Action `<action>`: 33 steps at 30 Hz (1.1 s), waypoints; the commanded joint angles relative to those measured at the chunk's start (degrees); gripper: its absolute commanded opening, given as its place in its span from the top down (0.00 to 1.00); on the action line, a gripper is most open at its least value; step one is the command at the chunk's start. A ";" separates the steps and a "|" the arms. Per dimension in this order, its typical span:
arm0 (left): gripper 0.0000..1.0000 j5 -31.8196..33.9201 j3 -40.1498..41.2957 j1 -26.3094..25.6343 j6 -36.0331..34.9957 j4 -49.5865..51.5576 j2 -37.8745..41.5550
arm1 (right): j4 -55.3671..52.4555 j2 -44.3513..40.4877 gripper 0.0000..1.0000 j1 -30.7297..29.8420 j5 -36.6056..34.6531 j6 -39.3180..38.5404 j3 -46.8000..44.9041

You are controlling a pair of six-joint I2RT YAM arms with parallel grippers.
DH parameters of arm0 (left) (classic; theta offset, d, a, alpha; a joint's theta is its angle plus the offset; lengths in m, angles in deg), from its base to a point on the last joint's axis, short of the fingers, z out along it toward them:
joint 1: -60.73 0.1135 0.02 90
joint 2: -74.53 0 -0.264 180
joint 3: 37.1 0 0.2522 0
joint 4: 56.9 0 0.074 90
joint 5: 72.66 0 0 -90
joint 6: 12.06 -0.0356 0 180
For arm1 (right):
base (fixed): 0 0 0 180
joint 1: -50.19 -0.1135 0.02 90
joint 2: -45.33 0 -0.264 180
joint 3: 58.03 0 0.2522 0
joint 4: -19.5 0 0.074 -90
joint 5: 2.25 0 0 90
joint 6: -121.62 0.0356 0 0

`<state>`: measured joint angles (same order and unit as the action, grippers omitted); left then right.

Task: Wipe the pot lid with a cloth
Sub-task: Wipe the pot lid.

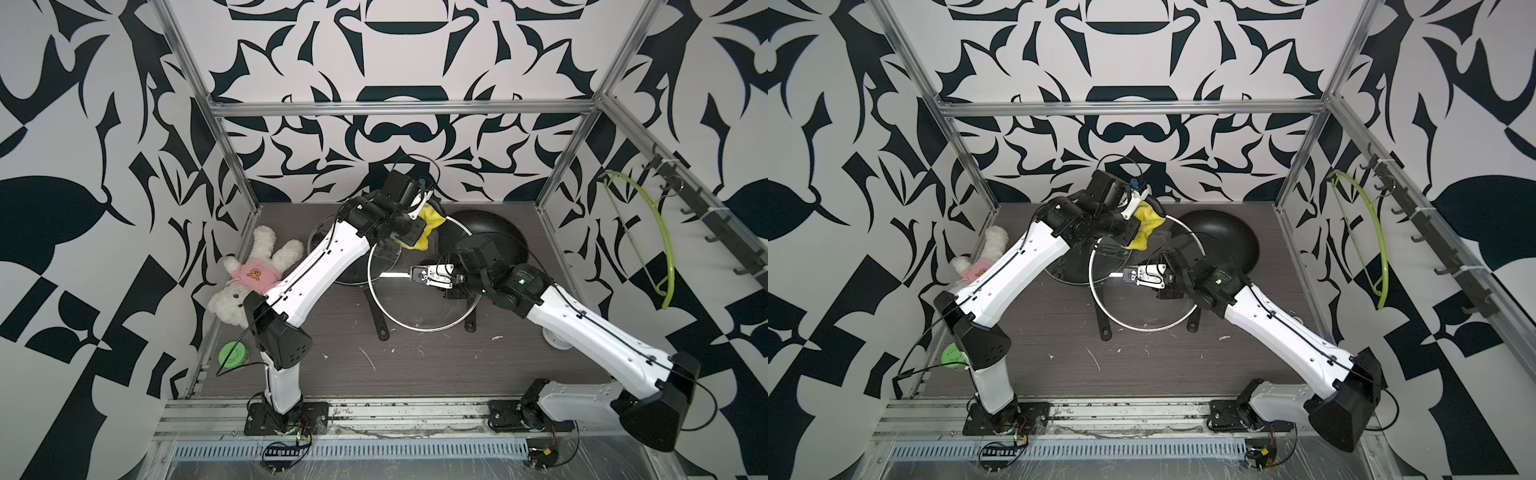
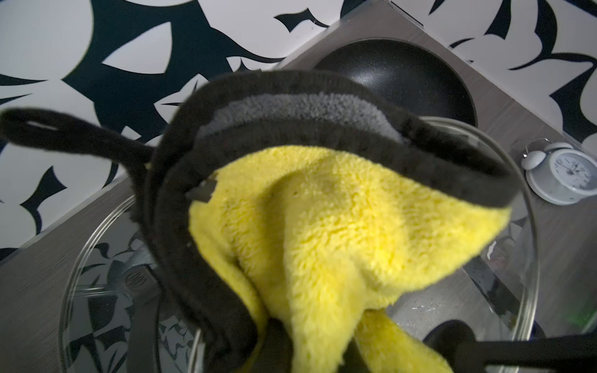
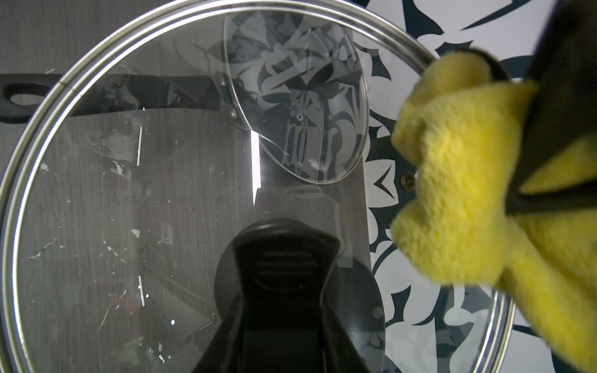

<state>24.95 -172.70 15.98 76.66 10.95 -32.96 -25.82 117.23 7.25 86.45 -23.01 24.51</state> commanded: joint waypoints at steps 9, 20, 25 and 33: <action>1.00 0.49 -1.02 -1.75 -0.28 3.12 -1.68 | 19.65 -2.80 1.00 -0.86 -3.59 -0.52 4.52; 1.00 8.85 5.06 0.57 1.25 0.48 4.70 | 24.15 -5.26 1.00 2.72 -4.86 11.65 2.24; 1.00 12.20 9.59 0.71 2.46 -2.37 8.16 | 24.60 -5.89 1.00 4.47 -6.01 19.14 2.77; 1.00 12.69 19.03 -0.11 4.92 -8.31 14.28 | 26.14 -5.64 1.00 6.20 -14.18 37.02 5.85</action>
<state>36.76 -156.48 16.27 80.16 5.37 -21.31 -15.81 115.74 13.07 77.03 3.45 23.83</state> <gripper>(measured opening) 0.136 0.325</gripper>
